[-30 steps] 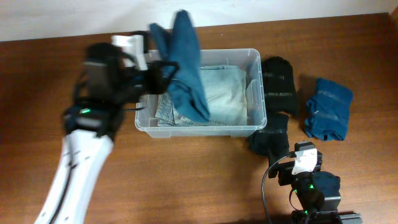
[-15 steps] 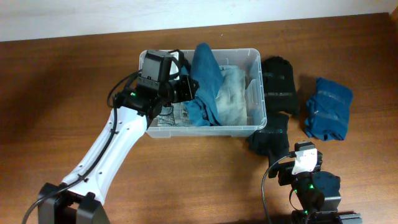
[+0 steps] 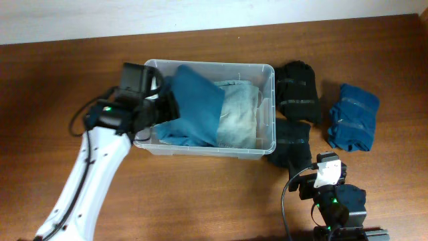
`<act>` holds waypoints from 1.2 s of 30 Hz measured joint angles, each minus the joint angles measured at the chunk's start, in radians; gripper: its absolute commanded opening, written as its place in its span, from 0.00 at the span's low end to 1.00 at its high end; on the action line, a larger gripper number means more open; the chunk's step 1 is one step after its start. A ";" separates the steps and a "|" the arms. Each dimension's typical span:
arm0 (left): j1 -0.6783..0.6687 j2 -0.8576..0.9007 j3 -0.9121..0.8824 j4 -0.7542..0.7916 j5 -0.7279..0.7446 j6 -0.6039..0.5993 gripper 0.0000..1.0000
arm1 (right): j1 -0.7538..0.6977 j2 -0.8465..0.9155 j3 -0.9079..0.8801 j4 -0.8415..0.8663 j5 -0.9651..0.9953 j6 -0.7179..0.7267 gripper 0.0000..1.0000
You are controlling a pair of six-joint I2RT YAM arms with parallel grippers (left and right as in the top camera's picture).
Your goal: Pack container
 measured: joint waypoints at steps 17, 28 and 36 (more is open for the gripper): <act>0.135 -0.021 0.004 0.003 0.176 0.318 0.08 | 0.000 0.000 0.000 0.000 0.000 -0.001 0.98; -0.017 0.242 0.015 0.034 0.006 0.556 0.05 | 0.000 0.000 0.000 0.000 0.000 0.000 0.98; -0.013 0.410 0.047 0.042 0.012 0.529 0.15 | 0.000 0.000 0.000 0.000 0.000 -0.001 0.98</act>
